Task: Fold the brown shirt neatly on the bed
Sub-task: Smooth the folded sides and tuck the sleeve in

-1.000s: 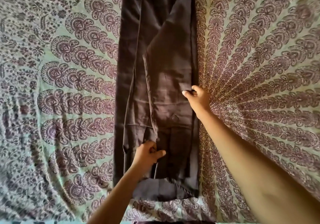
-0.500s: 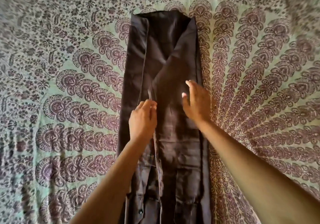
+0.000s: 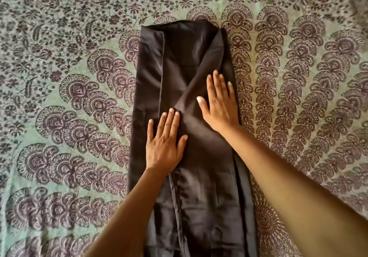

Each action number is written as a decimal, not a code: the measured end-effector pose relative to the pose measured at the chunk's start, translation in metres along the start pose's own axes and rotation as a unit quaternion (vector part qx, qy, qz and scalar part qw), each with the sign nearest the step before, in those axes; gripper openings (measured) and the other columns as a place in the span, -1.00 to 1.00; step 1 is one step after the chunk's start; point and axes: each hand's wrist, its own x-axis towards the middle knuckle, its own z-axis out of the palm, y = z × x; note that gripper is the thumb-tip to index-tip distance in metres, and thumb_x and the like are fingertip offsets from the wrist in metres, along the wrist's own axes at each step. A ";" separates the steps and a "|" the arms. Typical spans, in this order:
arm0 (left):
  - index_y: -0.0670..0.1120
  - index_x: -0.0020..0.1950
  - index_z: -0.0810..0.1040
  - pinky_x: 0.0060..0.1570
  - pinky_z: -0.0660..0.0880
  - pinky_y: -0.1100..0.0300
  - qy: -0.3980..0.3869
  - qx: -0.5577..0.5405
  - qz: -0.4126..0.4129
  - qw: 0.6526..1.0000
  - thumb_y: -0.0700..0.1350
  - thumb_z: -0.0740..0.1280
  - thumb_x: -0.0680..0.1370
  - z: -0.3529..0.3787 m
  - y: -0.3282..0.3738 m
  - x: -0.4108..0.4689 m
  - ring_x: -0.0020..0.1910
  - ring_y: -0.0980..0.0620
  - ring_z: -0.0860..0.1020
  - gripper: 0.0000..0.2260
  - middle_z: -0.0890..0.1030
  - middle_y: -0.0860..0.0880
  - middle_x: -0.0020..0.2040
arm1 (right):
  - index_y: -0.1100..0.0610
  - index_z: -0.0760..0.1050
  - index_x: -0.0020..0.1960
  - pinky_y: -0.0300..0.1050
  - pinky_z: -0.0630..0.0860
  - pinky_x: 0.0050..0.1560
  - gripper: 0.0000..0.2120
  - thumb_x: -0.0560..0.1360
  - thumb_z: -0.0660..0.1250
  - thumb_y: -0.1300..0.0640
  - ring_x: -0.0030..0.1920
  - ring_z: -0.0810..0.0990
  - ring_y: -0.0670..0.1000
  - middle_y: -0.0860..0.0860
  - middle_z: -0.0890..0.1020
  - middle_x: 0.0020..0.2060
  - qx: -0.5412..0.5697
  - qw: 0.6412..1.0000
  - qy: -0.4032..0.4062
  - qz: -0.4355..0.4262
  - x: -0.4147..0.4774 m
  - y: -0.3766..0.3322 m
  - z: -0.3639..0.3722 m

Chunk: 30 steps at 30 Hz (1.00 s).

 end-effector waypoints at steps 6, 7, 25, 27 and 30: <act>-0.07 0.50 0.18 0.41 -0.05 -0.13 0.008 0.036 0.004 0.999 0.15 0.02 0.55 -0.005 0.000 0.003 0.48 -0.04 0.20 -0.44 0.20 -0.03 0.51 | 0.20 0.12 0.48 0.10 -0.02 0.45 -0.33 0.52 -0.12 -0.18 0.48 0.13 0.12 0.16 0.18 0.47 -0.012 1.000 -0.004 -0.006 0.011 0.015 0.004; -0.08 0.49 0.21 0.41 -0.06 -0.14 0.020 0.040 0.006 0.999 0.15 0.02 0.55 -0.009 0.002 0.005 0.48 -0.05 0.20 -0.44 0.22 -0.05 0.50 | 0.20 0.14 0.47 0.11 -0.01 0.45 -0.35 0.52 -0.10 -0.17 0.48 0.14 0.12 0.17 0.19 0.47 -0.010 1.000 0.002 -0.013 0.013 0.016 0.003; 0.02 0.52 0.12 0.44 -0.09 -0.03 -0.006 0.044 0.108 0.993 0.16 -0.03 0.59 -0.004 0.017 0.059 0.50 0.02 0.14 -0.49 0.17 -0.01 0.52 | 0.08 0.16 0.48 0.13 0.07 0.42 -0.42 0.52 -0.03 -0.14 0.45 0.19 0.18 0.11 0.19 0.48 -0.056 0.991 -0.002 -0.121 0.045 0.039 -0.011; 0.01 0.51 0.12 0.44 -0.08 -0.04 -0.001 0.043 0.109 0.993 0.15 -0.02 0.59 -0.003 0.016 0.059 0.50 0.02 0.14 -0.49 0.17 -0.02 0.52 | 0.10 0.12 0.49 0.09 -0.01 0.45 -0.39 0.52 -0.08 -0.15 0.48 0.12 0.15 0.11 0.17 0.48 -0.055 0.989 -0.022 -0.137 0.053 0.036 -0.012; 0.02 0.52 0.09 0.45 -0.08 -0.06 -0.016 0.038 0.111 0.993 0.16 -0.04 0.59 -0.005 0.018 0.058 0.50 0.02 0.12 -0.48 0.14 -0.01 0.53 | 0.11 0.12 0.49 0.09 -0.07 0.46 -0.38 0.50 -0.07 -0.14 0.49 0.08 0.13 0.10 0.16 0.49 -0.065 0.986 -0.038 -0.152 0.059 0.036 -0.009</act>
